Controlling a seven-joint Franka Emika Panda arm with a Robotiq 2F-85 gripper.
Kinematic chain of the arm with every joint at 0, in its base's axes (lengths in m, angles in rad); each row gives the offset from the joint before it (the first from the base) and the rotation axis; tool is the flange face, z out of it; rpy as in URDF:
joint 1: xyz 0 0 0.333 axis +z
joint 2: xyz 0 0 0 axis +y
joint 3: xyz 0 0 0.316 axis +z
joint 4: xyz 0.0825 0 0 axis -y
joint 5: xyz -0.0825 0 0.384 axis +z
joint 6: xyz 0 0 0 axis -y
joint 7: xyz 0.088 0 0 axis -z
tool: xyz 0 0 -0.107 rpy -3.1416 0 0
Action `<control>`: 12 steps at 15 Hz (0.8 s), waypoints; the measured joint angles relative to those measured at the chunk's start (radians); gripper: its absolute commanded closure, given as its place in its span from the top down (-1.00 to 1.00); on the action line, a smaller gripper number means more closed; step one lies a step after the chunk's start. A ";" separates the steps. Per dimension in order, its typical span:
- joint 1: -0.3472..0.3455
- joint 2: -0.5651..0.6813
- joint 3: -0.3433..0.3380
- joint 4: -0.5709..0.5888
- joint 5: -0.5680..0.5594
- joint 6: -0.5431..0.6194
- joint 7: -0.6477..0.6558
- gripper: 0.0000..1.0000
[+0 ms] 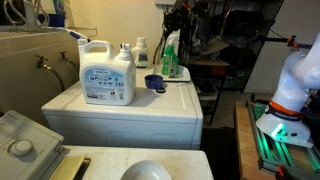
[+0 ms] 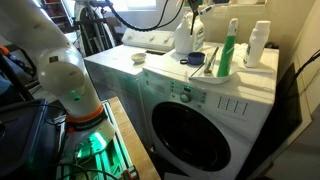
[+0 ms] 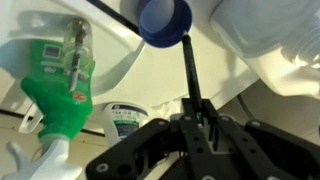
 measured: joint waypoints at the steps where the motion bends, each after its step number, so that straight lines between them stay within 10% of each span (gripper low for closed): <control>1: 0.006 0.042 -0.001 0.001 0.050 0.011 -0.023 -0.93; 12: -0.003 0.312 -0.067 0.125 0.359 0.020 -0.191 -0.93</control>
